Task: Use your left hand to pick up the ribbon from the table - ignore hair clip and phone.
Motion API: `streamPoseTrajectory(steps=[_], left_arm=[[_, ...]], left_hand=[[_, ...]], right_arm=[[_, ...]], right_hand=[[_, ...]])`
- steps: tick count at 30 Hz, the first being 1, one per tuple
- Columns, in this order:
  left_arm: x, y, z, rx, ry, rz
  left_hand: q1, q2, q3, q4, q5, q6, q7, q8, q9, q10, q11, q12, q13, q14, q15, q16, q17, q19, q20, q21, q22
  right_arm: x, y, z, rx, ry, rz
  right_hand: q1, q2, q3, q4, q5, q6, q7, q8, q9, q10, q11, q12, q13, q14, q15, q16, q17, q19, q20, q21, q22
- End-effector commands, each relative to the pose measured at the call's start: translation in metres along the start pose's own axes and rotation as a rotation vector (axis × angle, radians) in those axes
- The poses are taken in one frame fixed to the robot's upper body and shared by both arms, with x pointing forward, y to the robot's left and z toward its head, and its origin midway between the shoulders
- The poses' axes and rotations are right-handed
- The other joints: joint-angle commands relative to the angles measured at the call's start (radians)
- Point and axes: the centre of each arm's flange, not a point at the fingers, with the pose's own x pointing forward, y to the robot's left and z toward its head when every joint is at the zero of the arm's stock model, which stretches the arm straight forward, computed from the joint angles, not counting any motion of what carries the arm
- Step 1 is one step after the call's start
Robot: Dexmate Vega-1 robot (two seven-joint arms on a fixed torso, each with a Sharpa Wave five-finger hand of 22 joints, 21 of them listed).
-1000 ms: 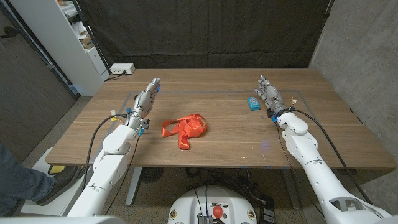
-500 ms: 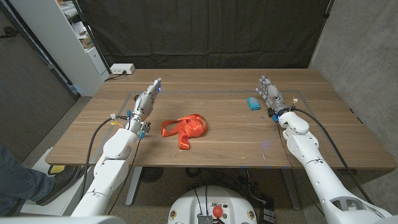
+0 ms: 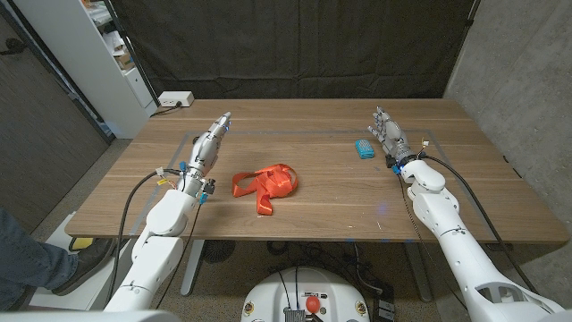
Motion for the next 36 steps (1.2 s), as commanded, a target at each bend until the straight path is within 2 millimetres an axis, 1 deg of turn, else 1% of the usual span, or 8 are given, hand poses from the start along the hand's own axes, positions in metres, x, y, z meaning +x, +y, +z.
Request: streamPoseTrajectory(steps=[1, 9, 10, 12, 14, 21, 28, 36], left_arm=[[-0.009, -0.005, 0.009, 0.029, -0.029, -0.009], [-0.014, -0.013, 0.014, 0.076, -0.038, -0.017], [-0.014, -0.013, 0.014, 0.080, -0.039, -0.019], [-0.015, -0.014, 0.015, 0.082, -0.040, -0.024], [-0.017, -0.015, 0.015, 0.084, -0.043, -0.024], [-0.021, -0.017, 0.019, 0.118, -0.051, -0.031], [-0.025, -0.021, 0.023, 0.203, -0.038, -0.034], [-0.024, -0.028, 0.026, 0.226, -0.044, -0.066]], left_hand=[[0.013, 0.002, 0.002, -0.009, -0.003, 0.004, 0.003, 0.007, 0.004, 0.007, -0.001, 0.010, 0.001, 0.004, -0.001, 0.006, 0.004, -0.051, 0.010, 0.006, 0.005], [0.018, 0.004, 0.004, -0.013, -0.003, 0.009, 0.001, 0.007, 0.004, 0.010, -0.002, 0.010, 0.001, 0.006, -0.002, 0.005, 0.004, -0.048, 0.013, 0.006, 0.005], [0.020, 0.005, 0.005, -0.014, -0.003, 0.009, 0.001, 0.007, 0.004, 0.010, -0.002, 0.009, 0.001, 0.007, -0.002, 0.005, 0.003, -0.047, 0.010, 0.006, 0.005], [0.025, 0.007, 0.007, -0.019, -0.003, 0.012, 0.005, 0.006, 0.004, 0.013, 0.000, 0.009, 0.001, 0.011, -0.001, 0.004, 0.003, -0.043, -0.006, 0.007, 0.005], [0.027, 0.008, 0.008, -0.020, -0.003, 0.012, 0.005, 0.006, 0.004, 0.013, 0.000, 0.009, 0.001, 0.011, -0.001, 0.004, 0.003, -0.043, -0.007, 0.007, 0.005], [0.036, 0.010, 0.011, -0.028, -0.004, 0.015, 0.001, 0.005, 0.004, 0.015, -0.003, 0.007, 0.001, 0.014, -0.003, 0.003, 0.003, -0.039, 0.005, 0.007, 0.005], [0.042, 0.011, 0.013, -0.033, -0.004, 0.016, 0.000, 0.005, 0.004, 0.016, -0.004, 0.007, 0.001, 0.016, -0.004, 0.003, 0.003, -0.038, 0.006, 0.007, 0.004], [0.050, 0.014, 0.016, -0.040, -0.005, 0.017, -0.002, 0.004, 0.004, 0.017, -0.005, 0.006, 0.001, 0.017, -0.005, 0.001, 0.003, -0.037, 0.010, 0.006, 0.004]], right_arm=[[-0.001, -0.001, 0.003, -0.007, 0.001, 0.003], [-0.003, -0.004, 0.006, -0.007, -0.009, -0.003], [-0.003, -0.004, 0.006, -0.006, -0.010, -0.004], [-0.004, -0.004, 0.006, -0.005, -0.012, -0.004], [-0.004, -0.004, 0.006, -0.003, -0.013, -0.005], [-0.003, -0.003, 0.006, 0.004, -0.018, -0.004], [-0.003, -0.002, 0.004, 0.011, -0.025, -0.007], [-0.003, -0.005, 0.004, 0.016, -0.030, -0.013]], right_hand=[[0.003, 0.010, 0.000, -0.004, 0.003, -0.003, 0.001, 0.001, 0.004, -0.007, 0.003, 0.003, 0.001, -0.006, -0.002, 0.003, 0.004, -0.001, 0.001, -0.003, 0.005], [0.004, 0.010, 0.000, -0.006, 0.003, -0.003, 0.001, 0.000, 0.004, -0.007, 0.002, 0.003, 0.002, -0.006, -0.002, 0.003, 0.003, -0.002, 0.001, -0.003, 0.005], [0.004, 0.010, 0.000, -0.006, 0.003, -0.003, 0.001, 0.000, 0.004, -0.007, 0.002, 0.003, 0.002, -0.006, -0.002, 0.003, 0.003, -0.002, 0.001, -0.003, 0.005], [0.003, 0.010, 0.000, -0.005, 0.003, -0.003, 0.001, 0.001, 0.004, -0.007, 0.002, 0.003, 0.002, -0.006, -0.002, 0.003, 0.003, -0.002, 0.001, -0.003, 0.005], [0.003, 0.011, 0.000, -0.005, 0.003, -0.002, 0.001, 0.001, 0.004, -0.007, 0.001, 0.003, 0.002, -0.006, -0.002, 0.003, 0.004, -0.002, 0.001, -0.003, 0.005], [0.002, 0.011, -0.001, -0.006, 0.003, -0.002, 0.000, 0.001, 0.004, -0.007, 0.002, 0.003, 0.002, -0.006, -0.002, 0.003, 0.004, -0.001, 0.001, -0.003, 0.005], [0.002, 0.011, -0.002, -0.007, 0.003, -0.002, 0.000, 0.001, 0.004, -0.006, 0.004, 0.004, 0.002, -0.005, -0.001, 0.004, 0.004, -0.002, 0.002, -0.003, 0.005], [0.001, 0.011, -0.002, -0.008, 0.003, 0.000, 0.000, 0.001, 0.004, -0.005, 0.003, 0.004, 0.002, -0.005, -0.002, 0.004, 0.004, -0.002, 0.003, -0.003, 0.005]])
